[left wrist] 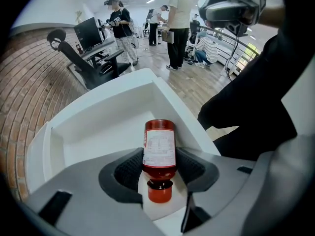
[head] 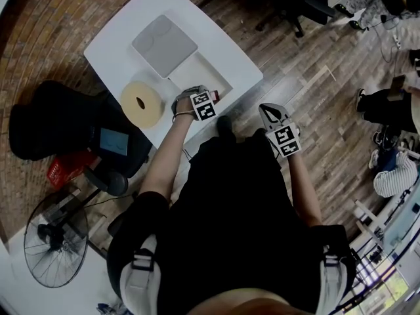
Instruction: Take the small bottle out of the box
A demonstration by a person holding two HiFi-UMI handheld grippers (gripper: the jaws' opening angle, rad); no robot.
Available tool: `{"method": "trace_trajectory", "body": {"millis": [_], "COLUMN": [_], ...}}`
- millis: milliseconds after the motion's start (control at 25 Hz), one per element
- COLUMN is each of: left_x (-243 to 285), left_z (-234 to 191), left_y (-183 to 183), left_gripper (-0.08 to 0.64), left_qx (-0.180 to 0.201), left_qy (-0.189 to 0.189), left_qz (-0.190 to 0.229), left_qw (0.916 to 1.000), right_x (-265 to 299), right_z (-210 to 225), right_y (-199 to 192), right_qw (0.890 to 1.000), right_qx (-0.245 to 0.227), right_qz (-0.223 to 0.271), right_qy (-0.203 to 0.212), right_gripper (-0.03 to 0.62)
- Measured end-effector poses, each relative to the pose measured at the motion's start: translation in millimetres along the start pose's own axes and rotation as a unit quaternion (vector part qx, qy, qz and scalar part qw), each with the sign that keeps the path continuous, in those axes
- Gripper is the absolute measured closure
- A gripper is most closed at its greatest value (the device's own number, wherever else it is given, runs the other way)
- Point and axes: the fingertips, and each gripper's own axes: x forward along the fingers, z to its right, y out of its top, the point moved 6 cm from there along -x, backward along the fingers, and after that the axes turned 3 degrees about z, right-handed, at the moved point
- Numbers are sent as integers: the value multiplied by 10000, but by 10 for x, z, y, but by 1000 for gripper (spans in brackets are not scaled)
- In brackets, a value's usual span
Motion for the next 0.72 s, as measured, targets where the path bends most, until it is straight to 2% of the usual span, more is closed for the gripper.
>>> {"method": "trace_trajectory", "body": {"millis": [240,520,720], "left_x": [-57,-245,-410], "left_z": [-4,-81,-111], "left_y": [23,30,83], "left_gripper": [341,342,342], "left_qx": [-2,-146,-357], "left_qy": [87,599,784], "left_qz": [191,494,781], "left_qw": [9998,9969,9932], "right_x": [-7,5,7], "right_z": [24,-13,-27], "right_y": [-12,43,74], "right_qw": [10000,9999,9998], "right_qx": [-33,-90,-128], "right_qz": [17,97,165], "right_qy": [9,58,77], "right_gripper": [594,594,594]}}
